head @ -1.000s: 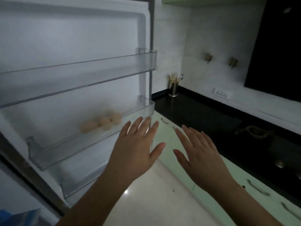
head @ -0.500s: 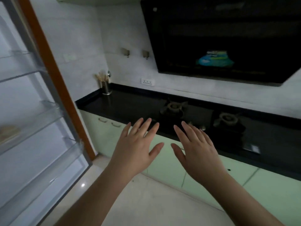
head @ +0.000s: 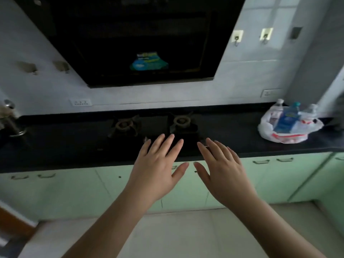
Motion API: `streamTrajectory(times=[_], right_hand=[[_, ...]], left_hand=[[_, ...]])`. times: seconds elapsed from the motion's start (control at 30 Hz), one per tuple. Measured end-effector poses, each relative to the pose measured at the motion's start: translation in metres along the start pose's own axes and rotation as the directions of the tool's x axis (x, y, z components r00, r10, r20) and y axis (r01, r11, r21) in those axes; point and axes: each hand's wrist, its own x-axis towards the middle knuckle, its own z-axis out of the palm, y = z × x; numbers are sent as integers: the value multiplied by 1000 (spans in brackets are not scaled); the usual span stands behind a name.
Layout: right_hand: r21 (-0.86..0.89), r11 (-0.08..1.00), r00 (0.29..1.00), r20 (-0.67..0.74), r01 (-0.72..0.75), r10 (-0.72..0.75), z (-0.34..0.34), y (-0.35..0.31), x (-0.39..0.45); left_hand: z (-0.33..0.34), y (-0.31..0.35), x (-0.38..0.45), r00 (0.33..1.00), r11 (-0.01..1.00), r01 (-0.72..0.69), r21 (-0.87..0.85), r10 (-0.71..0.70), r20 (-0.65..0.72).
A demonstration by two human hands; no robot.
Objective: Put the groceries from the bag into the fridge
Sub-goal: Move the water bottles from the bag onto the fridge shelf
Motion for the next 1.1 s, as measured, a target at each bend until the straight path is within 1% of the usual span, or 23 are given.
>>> streamTrajectory(times=[0.13, 0.27, 0.5, 0.63, 0.8, 0.97, 1.1], right_hand=[[-60, 991, 992, -7, -123, 123, -2, 28, 5], [-103, 966, 972, -30, -236, 235, -8, 48, 8], [-140, 891, 901, -63, -433, 428, -14, 85, -5], [-148, 840, 851, -25, -521, 524, -22, 109, -19], [-118, 796, 803, -26, -594, 596, -26, 152, -35], [-99, 766, 772, -48, -635, 634, -27, 211, -44], [-64, 757, 760, -50, -650, 648, -23, 264, -54]], left_hand=[[9, 13, 40, 993, 992, -115, -42, 115, -9], [12, 25, 75, 973, 968, -229, -99, 224, -62], [28, 60, 123, 908, 893, -418, -167, 407, -97], [38, 93, 146, 864, 844, -504, -185, 491, -110], [47, 148, 175, 815, 791, -580, -197, 565, -131], [53, 210, 213, 775, 752, -632, -190, 616, -142], [54, 264, 242, 774, 753, -633, -179, 615, -151]])
